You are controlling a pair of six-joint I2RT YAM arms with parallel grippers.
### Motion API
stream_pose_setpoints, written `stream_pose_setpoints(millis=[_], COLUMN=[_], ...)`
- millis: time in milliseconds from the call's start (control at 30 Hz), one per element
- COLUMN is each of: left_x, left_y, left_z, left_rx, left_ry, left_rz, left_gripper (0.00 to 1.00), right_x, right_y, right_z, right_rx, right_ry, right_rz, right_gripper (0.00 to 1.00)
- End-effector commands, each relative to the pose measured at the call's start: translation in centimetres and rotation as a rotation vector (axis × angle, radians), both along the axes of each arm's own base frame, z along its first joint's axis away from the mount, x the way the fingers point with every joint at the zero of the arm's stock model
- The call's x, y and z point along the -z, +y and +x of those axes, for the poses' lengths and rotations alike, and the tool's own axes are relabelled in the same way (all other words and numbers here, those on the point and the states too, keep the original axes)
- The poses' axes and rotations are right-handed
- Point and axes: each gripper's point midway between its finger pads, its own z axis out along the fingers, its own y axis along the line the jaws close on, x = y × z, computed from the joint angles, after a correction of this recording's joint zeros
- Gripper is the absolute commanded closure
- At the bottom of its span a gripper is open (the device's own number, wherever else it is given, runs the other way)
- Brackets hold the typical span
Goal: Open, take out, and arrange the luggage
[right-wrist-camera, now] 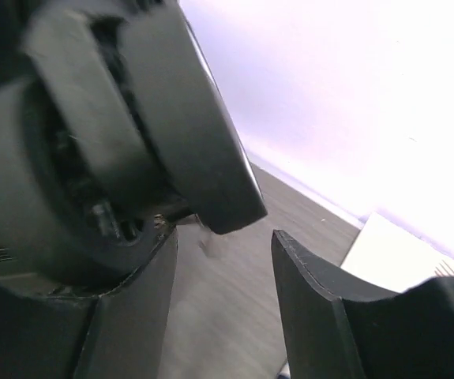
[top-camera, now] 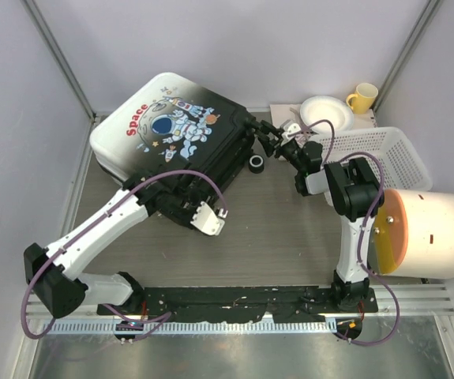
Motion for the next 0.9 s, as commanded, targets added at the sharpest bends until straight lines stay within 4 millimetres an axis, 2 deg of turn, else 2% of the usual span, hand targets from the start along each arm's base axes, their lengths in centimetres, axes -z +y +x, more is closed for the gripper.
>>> stream_pose_setpoints(millis=[0, 33, 67, 133, 167, 200, 233, 267, 300, 367, 400, 433, 500, 533, 567, 600, 633, 700, 733, 767, 800, 833, 867], left_x=[3.7, 3.7, 3.5, 3.4, 3.1, 2.4, 2.1, 1.5, 0.3, -1.1, -2.5, -3.3, -5.0, -6.0, -6.7, -7.5, -8.8, -10.6, -11.7, -12.4, -13.0, -14.0, -14.3], left_y=[9.6, 9.6, 9.8, 10.0, 10.0, 9.7, 9.4, 8.7, 7.9, 5.9, 5.0, 3.9, 2.3, 1.2, 0.7, 0.2, -0.7, -1.6, -2.2, -2.5, -2.6, -2.5, -2.4], left_z=[-9.8, -9.9, -10.0, -9.8, -9.7, -9.5, -9.4, -9.6, -9.5, -10.2, -10.3, -10.1, -10.9, -10.1, -9.9, -9.7, -9.2, -9.3, -9.4, -9.6, -9.2, -7.9, -7.4], left_rx=[-0.051, -0.056, -0.064, -0.093, -0.117, -0.132, -0.152, -0.187, -0.196, -0.215, -0.276, -0.303, -0.379, -0.404, -0.430, -0.464, -0.527, -0.569, -0.612, -0.631, -0.666, -0.722, -0.821], left_ry=[0.347, 0.339, 0.324, 0.298, 0.286, 0.274, 0.271, 0.284, 0.284, 0.337, 0.357, 0.371, 0.451, 0.441, 0.447, 0.457, 0.474, 0.518, 0.568, 0.609, 0.641, 0.673, 0.747], left_rz=[0.331, 0.324, 0.309, 0.301, 0.282, 0.260, 0.237, 0.187, 0.132, 0.017, -0.056, -0.120, -0.235, -0.309, -0.354, -0.403, -0.486, -0.576, -0.636, -0.672, -0.711, -0.791, -0.833], left_gripper=[1.00, 1.00, 0.98, 0.78, 0.64, 0.43, 0.38, 0.36, 0.29, 0.25, 0.16, 0.15, 0.13, 0.11, 0.11, 0.09, 0.07, 0.04, 0.04, 0.04, 0.03, 0.03, 0.03], right_x=[-9.2, -8.3, -8.8, -6.7, -8.0, -5.8, -5.4, -6.6, -5.1, -5.7, -5.8, -6.8, -7.2, -8.4, -8.6, -7.7, -9.3, -9.2, -10.5, -10.7, -10.8, -11.8, -11.0], right_y=[-0.8, -0.3, -0.4, -0.2, 0.2, 0.2, 0.4, 0.4, 0.3, 0.3, 0.4, 0.5, 0.3, 0.2, 0.0, -0.5, -0.7, -1.2, -1.2, -1.2, -1.0, -0.8, -0.6], right_z=[-4.6, -5.4, -6.9, -8.3, -9.6, -10.3, -11.0, -11.8, -12.7, -13.5, -14.6, -14.7, -15.6, -15.3, -15.3, -15.6, -15.1, -15.3, -14.8, -14.7, -14.7, -14.2, -13.4], right_rx=[-0.052, -0.083, -0.097, -0.125, -0.165, -0.180, -0.191, -0.197, -0.204, -0.214, -0.228, -0.233, -0.219, -0.207, -0.193, -0.168, -0.152, -0.130, -0.125, -0.125, -0.129, -0.129, -0.130], right_ry=[-0.210, -0.161, -0.147, -0.012, -0.008, 0.114, 0.136, 0.140, 0.234, 0.292, 0.348, 0.354, 0.432, 0.436, 0.455, 0.522, 0.498, 0.536, 0.519, 0.523, 0.539, 0.529, 0.564], right_rz=[0.056, 0.042, 0.039, 0.013, -0.003, -0.034, -0.077, -0.089, -0.104, -0.083, -0.081, -0.073, -0.062, -0.061, -0.074, -0.103, -0.116, -0.153, -0.154, -0.158, -0.151, -0.143, -0.148], right_gripper=[0.43, 0.42, 0.40, 0.37, 0.37, 0.37, 0.37, 0.34, 0.34, 0.32, 0.31, 0.31, 0.28, 0.27, 0.24, 0.23, 0.22, 0.21, 0.20, 0.19, 0.19, 0.18, 0.17])
